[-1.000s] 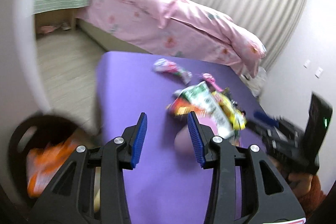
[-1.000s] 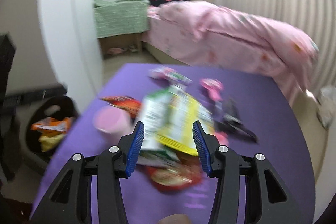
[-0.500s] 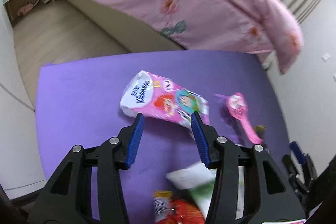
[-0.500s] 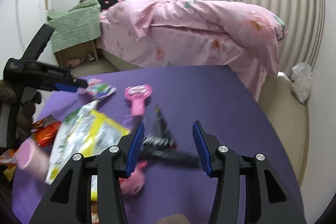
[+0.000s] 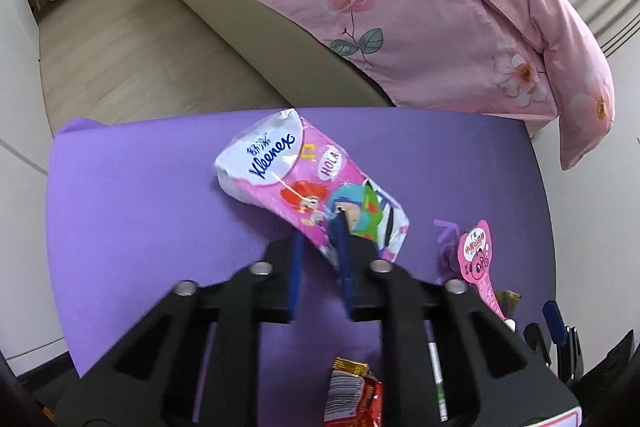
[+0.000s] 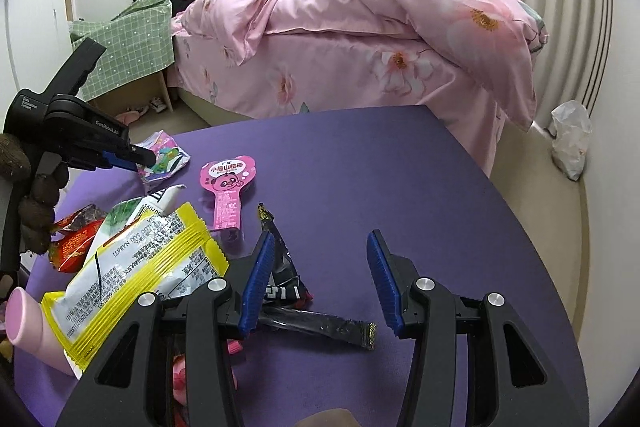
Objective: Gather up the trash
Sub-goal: 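Move both grippers to the pink tissue pack and grasp it with the left gripper, then lift the tissue pack with the left gripper while the right grasps the candy packet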
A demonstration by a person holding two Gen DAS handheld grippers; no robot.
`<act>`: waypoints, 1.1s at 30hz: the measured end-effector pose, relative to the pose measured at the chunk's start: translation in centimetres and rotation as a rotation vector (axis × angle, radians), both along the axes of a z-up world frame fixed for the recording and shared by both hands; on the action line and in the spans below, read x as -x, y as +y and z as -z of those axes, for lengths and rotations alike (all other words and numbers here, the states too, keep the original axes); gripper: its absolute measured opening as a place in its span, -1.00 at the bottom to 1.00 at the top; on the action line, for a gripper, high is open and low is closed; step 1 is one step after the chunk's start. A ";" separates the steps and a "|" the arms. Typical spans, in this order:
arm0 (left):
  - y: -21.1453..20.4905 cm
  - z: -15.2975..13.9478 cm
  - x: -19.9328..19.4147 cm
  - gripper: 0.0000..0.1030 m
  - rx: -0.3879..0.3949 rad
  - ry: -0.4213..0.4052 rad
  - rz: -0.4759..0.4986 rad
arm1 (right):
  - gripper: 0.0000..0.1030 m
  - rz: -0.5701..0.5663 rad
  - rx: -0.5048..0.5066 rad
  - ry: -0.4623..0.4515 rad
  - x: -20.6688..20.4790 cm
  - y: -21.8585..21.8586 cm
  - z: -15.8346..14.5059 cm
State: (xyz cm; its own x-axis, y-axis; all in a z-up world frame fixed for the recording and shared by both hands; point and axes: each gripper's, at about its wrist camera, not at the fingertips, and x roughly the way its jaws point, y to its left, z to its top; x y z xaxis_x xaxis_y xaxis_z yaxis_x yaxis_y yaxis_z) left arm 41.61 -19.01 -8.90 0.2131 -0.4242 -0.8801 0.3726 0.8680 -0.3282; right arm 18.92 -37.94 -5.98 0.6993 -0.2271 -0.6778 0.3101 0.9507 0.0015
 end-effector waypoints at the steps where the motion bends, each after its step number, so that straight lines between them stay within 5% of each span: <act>1: 0.0 -0.1 0.3 -0.85 -0.005 -0.009 0.003 | -0.12 -0.006 -0.003 -0.002 0.1 0.1 0.0; 20: 9.8 -8.1 7.9 -0.95 0.165 -0.133 0.014 | -0.12 -0.101 0.013 -0.026 -1.8 2.4 -2.4; 33: 16.1 -9.2 13.5 -0.95 0.180 -0.207 -0.048 | -0.12 -0.286 -0.038 0.039 -4.8 3.6 -1.2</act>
State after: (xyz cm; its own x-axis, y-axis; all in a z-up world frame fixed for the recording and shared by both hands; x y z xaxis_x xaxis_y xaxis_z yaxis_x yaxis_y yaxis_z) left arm 28.07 -2.94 0.34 0.4040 -0.5550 -0.7271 0.4077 0.8208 -0.4001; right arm 23.69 -34.33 -4.78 0.7043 0.0013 -0.7099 0.0300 0.9990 0.0317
